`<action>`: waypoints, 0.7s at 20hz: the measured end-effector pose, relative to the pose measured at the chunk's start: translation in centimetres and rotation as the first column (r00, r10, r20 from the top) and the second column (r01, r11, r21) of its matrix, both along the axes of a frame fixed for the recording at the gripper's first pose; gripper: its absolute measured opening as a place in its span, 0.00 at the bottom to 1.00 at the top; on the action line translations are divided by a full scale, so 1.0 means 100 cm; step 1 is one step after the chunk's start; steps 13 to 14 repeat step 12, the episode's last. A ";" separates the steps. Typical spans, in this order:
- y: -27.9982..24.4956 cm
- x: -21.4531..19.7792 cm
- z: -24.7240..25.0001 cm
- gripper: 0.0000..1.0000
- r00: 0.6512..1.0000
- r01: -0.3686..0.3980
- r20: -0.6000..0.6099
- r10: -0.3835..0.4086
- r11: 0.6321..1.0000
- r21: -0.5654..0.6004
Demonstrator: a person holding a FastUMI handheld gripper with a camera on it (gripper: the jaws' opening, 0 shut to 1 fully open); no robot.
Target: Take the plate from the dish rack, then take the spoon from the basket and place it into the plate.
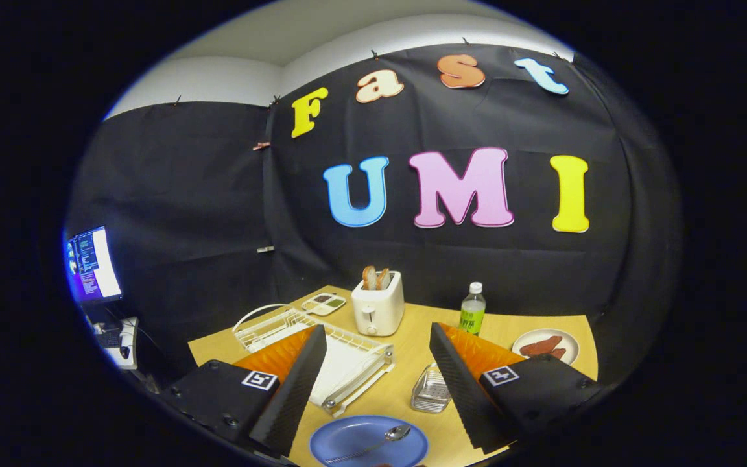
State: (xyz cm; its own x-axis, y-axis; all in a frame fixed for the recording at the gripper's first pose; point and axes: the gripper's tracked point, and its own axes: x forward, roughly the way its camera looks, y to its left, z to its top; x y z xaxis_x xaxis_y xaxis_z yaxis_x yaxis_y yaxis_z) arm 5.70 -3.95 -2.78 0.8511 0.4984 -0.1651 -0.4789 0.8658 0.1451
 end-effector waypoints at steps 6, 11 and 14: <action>-0.042 0.003 0.032 0.98 0.965 0.256 0.071 -0.252 0.965 -0.050; -0.056 -0.020 0.036 0.98 0.918 0.397 0.032 -0.396 0.917 -0.040; -0.057 -0.025 0.035 0.98 0.908 0.419 0.025 -0.419 0.907 -0.034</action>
